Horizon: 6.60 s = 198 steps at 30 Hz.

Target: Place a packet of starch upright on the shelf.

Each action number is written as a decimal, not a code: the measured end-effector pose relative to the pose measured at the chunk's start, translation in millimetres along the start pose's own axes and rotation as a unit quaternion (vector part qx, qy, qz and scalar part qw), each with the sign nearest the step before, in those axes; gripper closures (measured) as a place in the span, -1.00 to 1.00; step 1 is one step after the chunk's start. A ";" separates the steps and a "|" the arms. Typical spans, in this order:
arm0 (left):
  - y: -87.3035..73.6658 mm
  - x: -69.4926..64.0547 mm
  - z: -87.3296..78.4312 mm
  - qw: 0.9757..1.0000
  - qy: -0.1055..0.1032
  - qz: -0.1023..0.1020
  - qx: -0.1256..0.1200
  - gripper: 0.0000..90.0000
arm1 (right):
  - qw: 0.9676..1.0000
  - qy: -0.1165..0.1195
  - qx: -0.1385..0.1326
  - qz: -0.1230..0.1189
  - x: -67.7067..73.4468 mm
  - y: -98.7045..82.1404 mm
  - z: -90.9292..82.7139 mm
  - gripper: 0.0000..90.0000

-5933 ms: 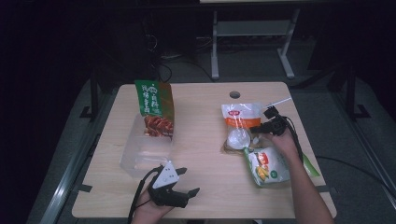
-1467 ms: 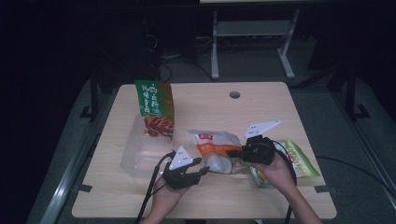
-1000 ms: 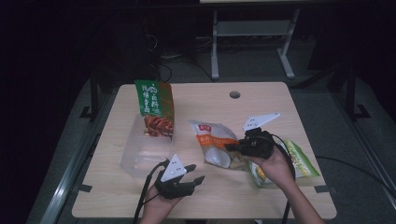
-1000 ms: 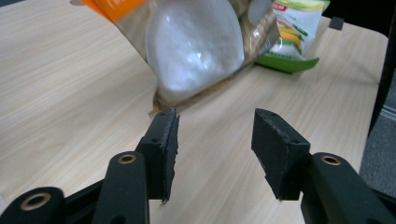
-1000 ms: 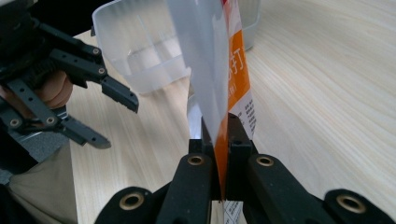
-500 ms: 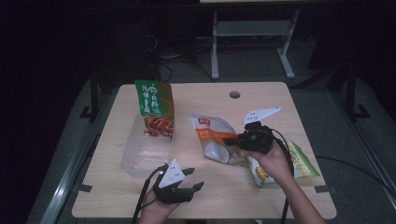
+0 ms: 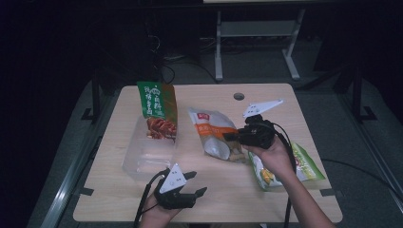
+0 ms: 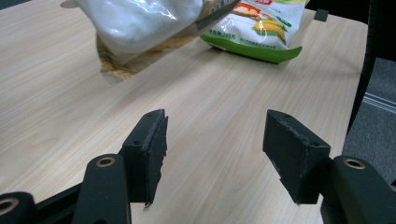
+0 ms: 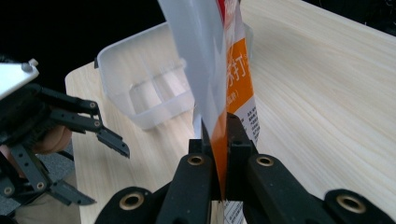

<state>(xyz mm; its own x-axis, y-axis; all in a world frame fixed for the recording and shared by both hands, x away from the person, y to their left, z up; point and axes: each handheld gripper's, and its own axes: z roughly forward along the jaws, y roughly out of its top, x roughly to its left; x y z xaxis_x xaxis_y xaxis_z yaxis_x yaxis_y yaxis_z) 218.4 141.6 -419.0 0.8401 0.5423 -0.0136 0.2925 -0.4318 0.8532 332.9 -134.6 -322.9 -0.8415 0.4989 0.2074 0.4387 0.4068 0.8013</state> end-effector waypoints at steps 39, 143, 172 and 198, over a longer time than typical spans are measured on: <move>-3.0 -1.9 -2.3 1.000 -0.003 0.002 -0.003 -0.24 | 0.999 0.029 -0.005 -0.032 21.5 73.1 31.9 1.00; -15.0 4.0 -5.8 1.000 -0.016 0.003 0.017 -0.39 | 0.996 0.085 0.024 -0.015 15.9 48.7 157.5 0.34; -15.1 13.1 -3.4 1.000 -0.017 -0.002 0.020 -0.41 | 0.999 0.031 0.021 0.017 -18.3 7.2 78.2 0.03; 15.4 5.1 26.8 0.998 -0.048 0.014 0.028 -0.42 | 0.995 -0.046 0.017 0.090 -43.3 -68.9 -5.5 -0.21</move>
<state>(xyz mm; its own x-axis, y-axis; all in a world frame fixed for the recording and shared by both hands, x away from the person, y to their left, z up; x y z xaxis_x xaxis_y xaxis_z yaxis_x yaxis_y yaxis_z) 239.5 118.4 -419.9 0.8876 0.4586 -0.0432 0.2917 -0.4872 0.8231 337.3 -188.4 -384.0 -0.7160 0.6337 0.2930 0.5921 0.3289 0.7357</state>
